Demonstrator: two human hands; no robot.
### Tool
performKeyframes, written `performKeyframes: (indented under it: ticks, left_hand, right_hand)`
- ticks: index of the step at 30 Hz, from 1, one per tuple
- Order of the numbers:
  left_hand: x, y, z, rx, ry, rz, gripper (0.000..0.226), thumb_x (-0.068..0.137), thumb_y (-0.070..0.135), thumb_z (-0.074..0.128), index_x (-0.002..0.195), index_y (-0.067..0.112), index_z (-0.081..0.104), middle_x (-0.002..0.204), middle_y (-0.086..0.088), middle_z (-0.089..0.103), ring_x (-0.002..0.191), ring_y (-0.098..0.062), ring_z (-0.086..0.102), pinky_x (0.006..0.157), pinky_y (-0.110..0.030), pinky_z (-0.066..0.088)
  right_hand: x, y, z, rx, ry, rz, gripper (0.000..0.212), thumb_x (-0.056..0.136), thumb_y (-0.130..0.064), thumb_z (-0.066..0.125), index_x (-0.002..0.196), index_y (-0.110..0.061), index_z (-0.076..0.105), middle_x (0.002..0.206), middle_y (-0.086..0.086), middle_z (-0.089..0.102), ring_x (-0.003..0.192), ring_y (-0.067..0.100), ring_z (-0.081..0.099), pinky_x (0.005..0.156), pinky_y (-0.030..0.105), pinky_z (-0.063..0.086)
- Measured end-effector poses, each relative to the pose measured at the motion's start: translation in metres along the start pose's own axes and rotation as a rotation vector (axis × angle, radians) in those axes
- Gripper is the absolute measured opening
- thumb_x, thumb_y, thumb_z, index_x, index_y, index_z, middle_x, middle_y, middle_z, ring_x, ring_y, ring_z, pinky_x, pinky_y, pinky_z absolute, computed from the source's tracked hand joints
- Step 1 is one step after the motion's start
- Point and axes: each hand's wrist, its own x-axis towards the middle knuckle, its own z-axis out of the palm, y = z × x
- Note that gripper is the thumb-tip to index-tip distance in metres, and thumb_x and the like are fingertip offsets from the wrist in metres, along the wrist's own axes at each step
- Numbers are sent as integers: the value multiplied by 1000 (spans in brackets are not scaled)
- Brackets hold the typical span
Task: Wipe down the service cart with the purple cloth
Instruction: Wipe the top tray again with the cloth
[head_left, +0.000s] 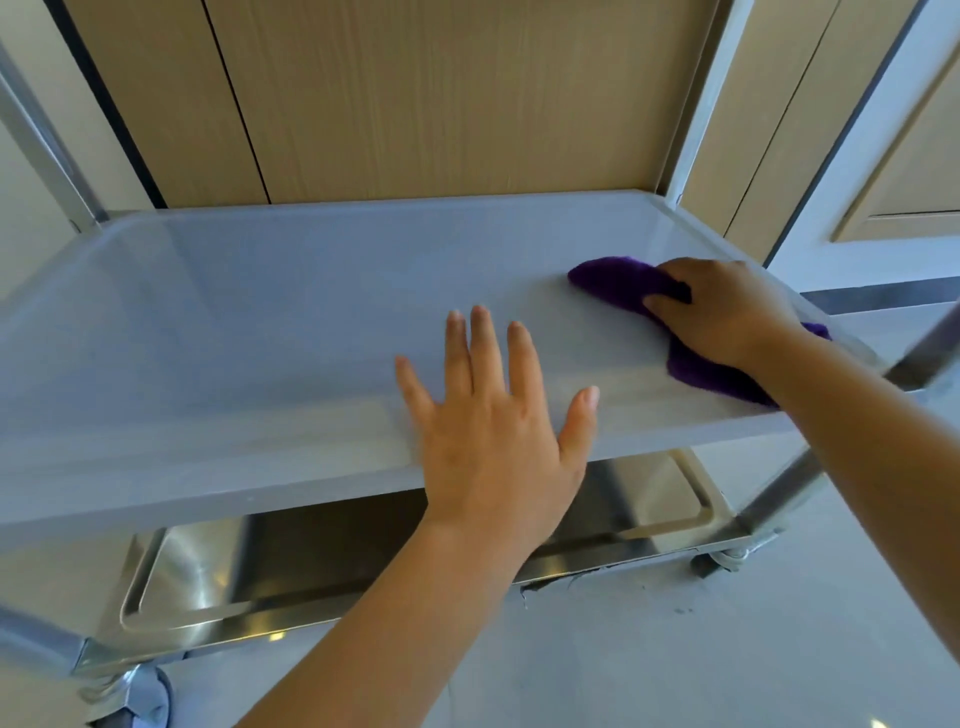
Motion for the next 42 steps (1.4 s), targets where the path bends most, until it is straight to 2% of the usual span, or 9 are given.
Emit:
performKeyframes:
  ticks: [4, 8, 12, 15, 25, 29, 35, 40, 42]
  left_hand:
    - [9, 53, 4, -109, -57, 77, 76, 88, 60, 20, 130, 5, 53, 135, -16, 52, 127, -30, 47, 97, -60, 36]
    - [23, 75, 17, -83, -140, 125, 90, 82, 71, 11, 135, 8, 48, 137, -13, 50, 128, -31, 45, 98, -59, 37]
    - [24, 73, 20, -99, -111, 179, 92, 84, 72, 7, 132, 7, 50, 134, -15, 53, 125, -33, 48, 96, -62, 35]
    - [23, 74, 19, -126, -70, 186, 81, 88, 65, 13, 129, 8, 54, 133, -17, 53, 122, -34, 51, 96, -65, 32]
    - [32, 143, 16, -140, -218, 294, 74, 82, 57, 43, 132, 3, 49, 133, -16, 53, 123, -30, 51, 96, -67, 30]
    - [48, 156, 26, -107, -312, 347, 74, 93, 61, 18, 148, 11, 13, 154, -12, 18, 142, -28, 15, 108, -63, 9]
    - [43, 151, 31, 5, -314, 294, 79, 88, 62, 5, 137, 14, 43, 137, -11, 50, 126, -30, 47, 100, -59, 34]
    - [48, 154, 25, -34, -405, 376, 102, 66, 69, -17, 148, 13, 8, 153, -14, 21, 140, -33, 20, 108, -61, 15]
    - [48, 152, 25, 19, -378, 411, 108, 65, 72, -22, 147, 13, 15, 150, -13, 30, 137, -33, 28, 107, -61, 19]
  right_hand:
    - [1, -3, 8, -36, 58, -17, 30, 95, -41, 41, 106, -19, 58, 90, 5, 63, 79, 24, 56, 64, 33, 45]
    - [-26, 0, -1, 46, 52, -122, 34, 94, -44, 39, 111, -24, 59, 95, -2, 67, 80, 17, 59, 73, 33, 51]
    - [-75, 21, -10, 85, 113, -133, 31, 93, -42, 43, 115, -28, 60, 96, -9, 67, 77, 10, 55, 66, 19, 42]
    - [-106, 36, -10, 256, 241, -162, 35, 89, -38, 49, 113, -19, 65, 82, -10, 66, 64, -1, 52, 61, 6, 35]
    - [-35, 87, -21, 39, 55, 232, 25, 95, -28, 44, 113, -17, 58, 100, 7, 62, 81, 23, 51, 68, 29, 37]
    - [-10, 83, -20, -46, 82, 330, 22, 95, -18, 42, 115, -12, 50, 92, 7, 50, 78, 23, 46, 66, 35, 38]
    - [-23, 77, -23, -135, 49, 291, 30, 93, -9, 45, 123, -10, 47, 91, 6, 45, 79, 22, 44, 69, 35, 40]
    - [-58, 71, -29, -197, 24, 389, 26, 91, -9, 51, 117, -7, 48, 83, 5, 44, 74, 22, 47, 71, 37, 47]
    - [-76, 71, -29, -196, 56, 382, 24, 90, -12, 54, 113, -9, 49, 83, 4, 44, 72, 22, 46, 70, 35, 46]
